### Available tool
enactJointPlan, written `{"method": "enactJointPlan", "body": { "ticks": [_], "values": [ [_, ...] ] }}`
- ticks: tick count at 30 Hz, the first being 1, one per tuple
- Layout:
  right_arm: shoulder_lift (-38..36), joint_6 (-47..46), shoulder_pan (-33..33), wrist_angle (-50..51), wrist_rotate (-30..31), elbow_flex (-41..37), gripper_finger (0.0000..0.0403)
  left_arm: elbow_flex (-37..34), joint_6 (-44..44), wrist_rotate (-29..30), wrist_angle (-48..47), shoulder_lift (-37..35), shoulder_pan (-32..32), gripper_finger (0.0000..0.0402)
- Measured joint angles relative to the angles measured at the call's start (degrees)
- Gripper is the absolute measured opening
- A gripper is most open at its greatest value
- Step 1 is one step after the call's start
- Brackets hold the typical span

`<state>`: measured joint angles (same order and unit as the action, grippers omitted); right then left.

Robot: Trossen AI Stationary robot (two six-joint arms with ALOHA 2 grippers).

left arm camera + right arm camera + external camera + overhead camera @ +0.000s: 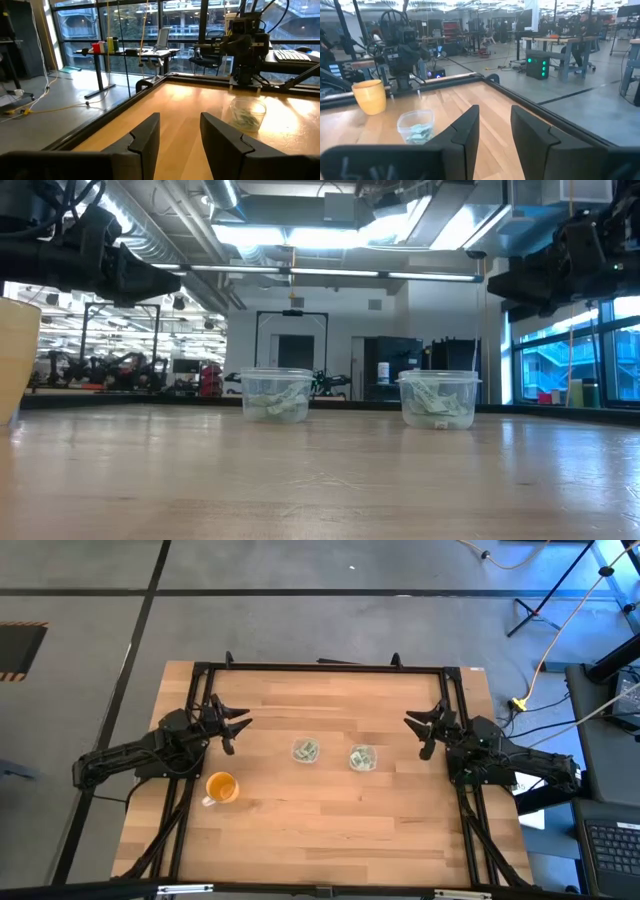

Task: Pick and place Stevia / Truvia into bins
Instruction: Return to Home Position

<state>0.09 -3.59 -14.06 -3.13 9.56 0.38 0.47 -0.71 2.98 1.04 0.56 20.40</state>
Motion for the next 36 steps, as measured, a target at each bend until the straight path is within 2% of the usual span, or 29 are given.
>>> {"method": "enactJointPlan", "body": {
  "ticks": [4, 10, 36],
  "values": [
    [0.06, 0.30, 0.00, 0.16, -0.06, 0.00, 0.0116, 0.00, 0.00, 0.00, 0.00, 0.00, 0.00, 0.0137],
    [0.12, -6.77, -0.02, 0.19, -0.15, 0.01, 0.0116, 0.00, 0.00, 0.00, 0.00, 0.00, 0.00, 0.0133],
    [0.14, -6.56, -0.02, 0.17, -0.10, 0.07, 0.0116, 0.00, 0.00, 0.00, 0.00, 0.00, 0.00, 0.0136]
  ]
}}
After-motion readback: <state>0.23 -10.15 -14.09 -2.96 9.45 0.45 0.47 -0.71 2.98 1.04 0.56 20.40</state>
